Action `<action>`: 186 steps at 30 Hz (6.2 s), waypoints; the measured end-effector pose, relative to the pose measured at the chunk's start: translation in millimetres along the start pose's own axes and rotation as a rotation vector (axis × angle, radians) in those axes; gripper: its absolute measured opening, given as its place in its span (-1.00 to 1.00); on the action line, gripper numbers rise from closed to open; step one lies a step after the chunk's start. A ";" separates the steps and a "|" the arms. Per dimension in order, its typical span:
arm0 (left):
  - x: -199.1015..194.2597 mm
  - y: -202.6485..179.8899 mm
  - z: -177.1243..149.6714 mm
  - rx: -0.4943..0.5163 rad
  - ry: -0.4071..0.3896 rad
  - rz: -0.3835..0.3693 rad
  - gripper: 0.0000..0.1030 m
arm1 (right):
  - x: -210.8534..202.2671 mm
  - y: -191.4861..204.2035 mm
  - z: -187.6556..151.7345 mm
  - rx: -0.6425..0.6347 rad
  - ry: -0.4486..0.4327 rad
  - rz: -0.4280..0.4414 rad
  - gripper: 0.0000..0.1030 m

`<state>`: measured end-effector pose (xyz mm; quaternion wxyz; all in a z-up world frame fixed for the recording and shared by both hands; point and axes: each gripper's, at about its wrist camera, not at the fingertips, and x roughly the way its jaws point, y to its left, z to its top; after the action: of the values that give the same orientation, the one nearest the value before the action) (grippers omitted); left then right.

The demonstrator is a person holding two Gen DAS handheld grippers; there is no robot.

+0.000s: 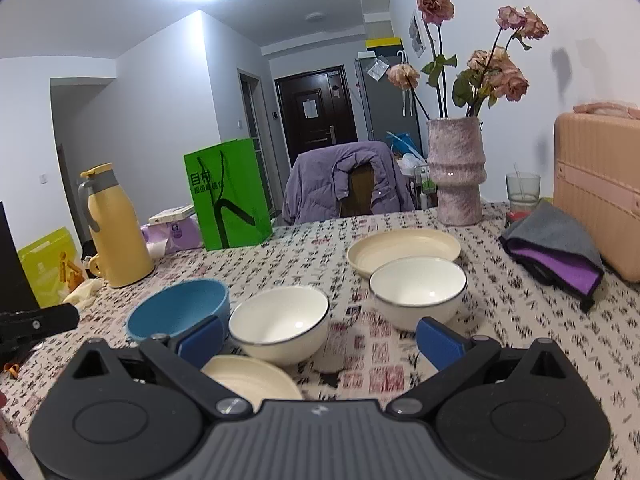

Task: Organize plates and bowls
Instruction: 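Move both tools past the bowls toward a cream plate by the pink vase, then close both tools on the rim of the cream plate by the vase, then lift the gripped cream plate off the table with both tools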

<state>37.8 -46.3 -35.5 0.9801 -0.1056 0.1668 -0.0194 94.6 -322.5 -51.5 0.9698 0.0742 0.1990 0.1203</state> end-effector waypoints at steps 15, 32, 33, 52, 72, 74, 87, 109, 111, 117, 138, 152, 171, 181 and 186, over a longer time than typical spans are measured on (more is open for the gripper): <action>28.8 -9.3 44.8 -0.079 -0.065 -0.006 1.00 | 35.1 -17.3 61.0 0.003 -0.035 0.026 1.00; 50.5 -7.0 85.8 -0.140 -0.120 0.032 1.00 | 71.3 -36.2 119.4 0.042 -0.070 0.064 1.00; 52.4 -7.3 87.0 -0.137 -0.124 0.033 1.00 | 73.3 -38.1 122.5 0.046 -0.077 0.066 1.00; 122.4 -36.9 120.2 -0.138 -0.110 0.036 1.00 | 138.8 -95.0 189.0 0.125 -0.165 0.028 1.00; 227.1 -132.0 114.7 -0.034 0.048 0.081 1.00 | 195.5 -199.1 173.1 0.327 -0.049 0.058 1.00; 240.2 -141.6 114.9 -0.005 0.070 0.103 1.00 | 203.2 -207.6 170.2 0.351 -0.025 0.049 1.00; 328.9 -164.8 105.6 0.036 0.232 0.231 1.00 | 248.5 -222.1 151.5 0.344 0.115 -0.031 0.93; 424.2 -197.2 65.6 0.112 0.385 0.331 1.00 | 312.5 -220.8 113.0 0.322 0.338 -0.080 0.32; 429.4 -196.9 62.3 0.119 0.402 0.335 1.00 | 314.7 -221.0 111.4 0.323 0.348 -0.080 0.25; 440.3 -194.9 55.4 0.117 0.440 0.336 1.00 | 318.7 -221.9 107.7 0.329 0.366 -0.082 0.16; 466.0 -183.2 34.0 0.085 0.582 0.338 -0.09 | 330.8 -228.5 96.7 0.352 0.421 -0.107 -0.48; 465.8 -193.2 28.0 0.140 0.562 0.318 -0.59 | 337.2 -236.3 88.1 0.388 0.442 -0.106 -0.84; 461.5 -200.3 26.7 0.215 0.510 0.341 -0.67 | 337.4 -231.0 88.0 0.334 0.405 -0.107 -0.84; 458.3 -200.7 28.8 0.219 0.495 0.340 -0.66 | 333.9 -228.8 89.6 0.327 0.384 -0.104 -0.84; 457.0 -201.8 30.7 0.220 0.488 0.337 -0.66 | 332.1 -229.1 91.5 0.328 0.366 -0.105 -0.84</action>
<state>478.6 -270.8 -111.7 0.9060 0.0379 0.4093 0.1008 474.4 -464.0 -134.4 0.8975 0.1971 0.3916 0.0470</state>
